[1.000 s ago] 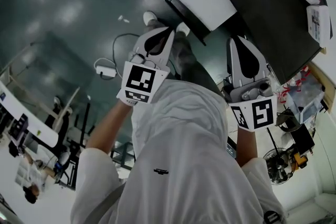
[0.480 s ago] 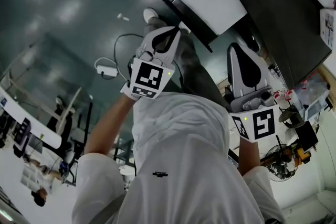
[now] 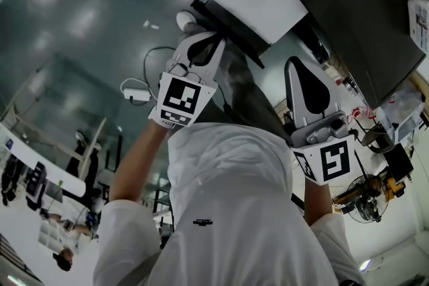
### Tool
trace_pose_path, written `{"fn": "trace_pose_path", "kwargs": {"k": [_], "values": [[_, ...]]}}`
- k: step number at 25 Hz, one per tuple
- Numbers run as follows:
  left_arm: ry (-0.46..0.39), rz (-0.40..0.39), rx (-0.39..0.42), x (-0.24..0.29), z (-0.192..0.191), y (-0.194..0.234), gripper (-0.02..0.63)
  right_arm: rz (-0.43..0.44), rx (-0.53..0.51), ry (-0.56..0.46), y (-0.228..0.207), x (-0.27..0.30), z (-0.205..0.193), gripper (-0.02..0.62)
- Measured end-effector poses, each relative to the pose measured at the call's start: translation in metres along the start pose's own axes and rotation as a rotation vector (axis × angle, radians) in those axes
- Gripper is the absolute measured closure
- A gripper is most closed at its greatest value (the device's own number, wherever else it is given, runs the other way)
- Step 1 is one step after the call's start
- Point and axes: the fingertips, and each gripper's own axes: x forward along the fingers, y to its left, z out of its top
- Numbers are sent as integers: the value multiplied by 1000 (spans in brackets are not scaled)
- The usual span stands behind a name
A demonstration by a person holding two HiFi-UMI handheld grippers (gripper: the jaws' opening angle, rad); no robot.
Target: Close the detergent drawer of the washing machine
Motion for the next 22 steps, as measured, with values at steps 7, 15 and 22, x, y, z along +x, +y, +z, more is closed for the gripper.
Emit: {"fn": "trace_pose_path", "kwargs": {"k": [7, 15, 22], "values": [[-38, 21, -35, 2, 12, 1, 591, 11, 38, -4, 0, 0, -5, 595], [-20, 1, -8, 10, 19, -2, 588, -19, 60, -19, -13, 0, -1, 595], [-42, -3, -52, 25, 37, -4, 588, -41, 83, -20, -23, -3, -2, 595]]}}
